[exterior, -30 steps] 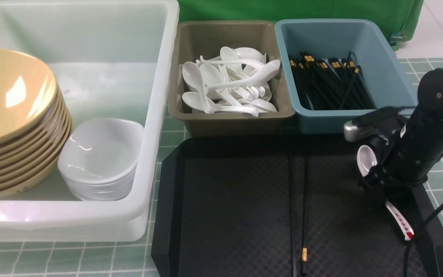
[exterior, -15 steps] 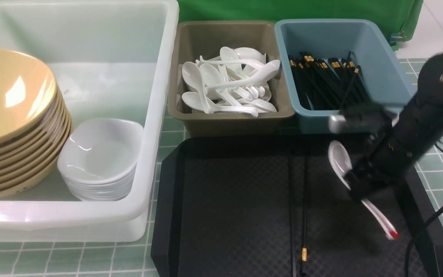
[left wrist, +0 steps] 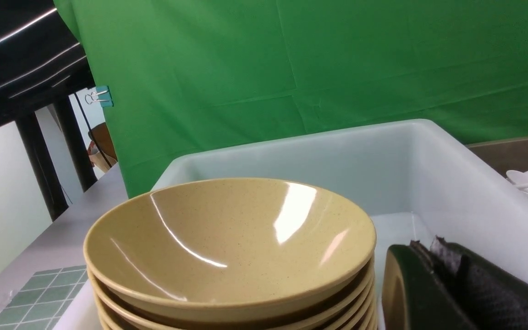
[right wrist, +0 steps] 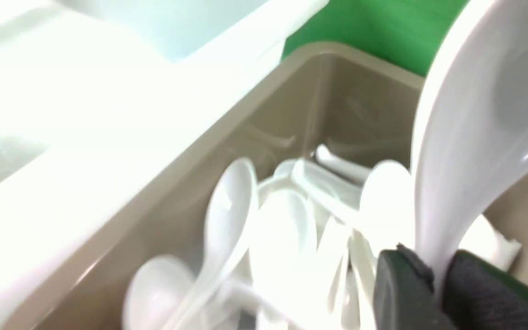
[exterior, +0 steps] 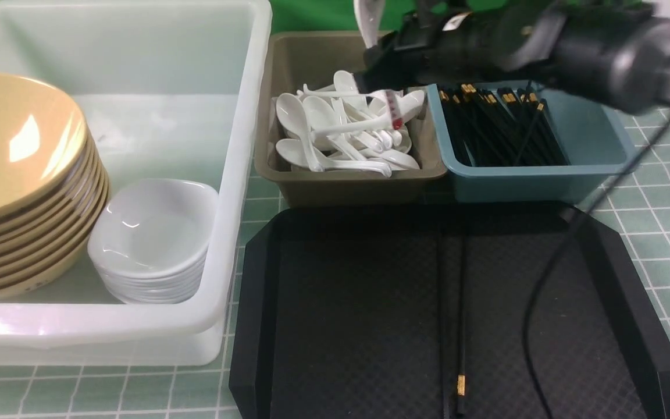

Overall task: On blue table put chopsticks spoon bowls plates into blue grey white boxes.
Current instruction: 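Place the white spoon into the bin of spoons with the right gripper, then grasp the chopsticks with the right gripper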

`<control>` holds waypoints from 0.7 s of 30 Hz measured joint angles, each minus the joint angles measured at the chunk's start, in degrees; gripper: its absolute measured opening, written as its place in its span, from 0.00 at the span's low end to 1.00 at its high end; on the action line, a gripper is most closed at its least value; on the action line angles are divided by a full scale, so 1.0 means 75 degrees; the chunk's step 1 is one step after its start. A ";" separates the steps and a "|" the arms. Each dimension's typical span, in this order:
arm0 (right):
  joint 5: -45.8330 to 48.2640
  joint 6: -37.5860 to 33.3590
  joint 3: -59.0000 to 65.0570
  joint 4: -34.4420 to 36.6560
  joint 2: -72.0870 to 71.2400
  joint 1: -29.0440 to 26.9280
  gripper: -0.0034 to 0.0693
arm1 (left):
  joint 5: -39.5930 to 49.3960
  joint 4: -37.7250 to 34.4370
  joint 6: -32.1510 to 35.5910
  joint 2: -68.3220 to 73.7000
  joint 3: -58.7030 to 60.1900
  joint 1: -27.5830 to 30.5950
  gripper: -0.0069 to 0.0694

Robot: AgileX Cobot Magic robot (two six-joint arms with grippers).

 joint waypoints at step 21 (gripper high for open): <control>0.6118 0.3495 0.1971 -0.2620 -0.1763 -0.0023 0.59 | 0.0055 0.0036 -0.0025 0.0000 0.0000 0.0000 0.09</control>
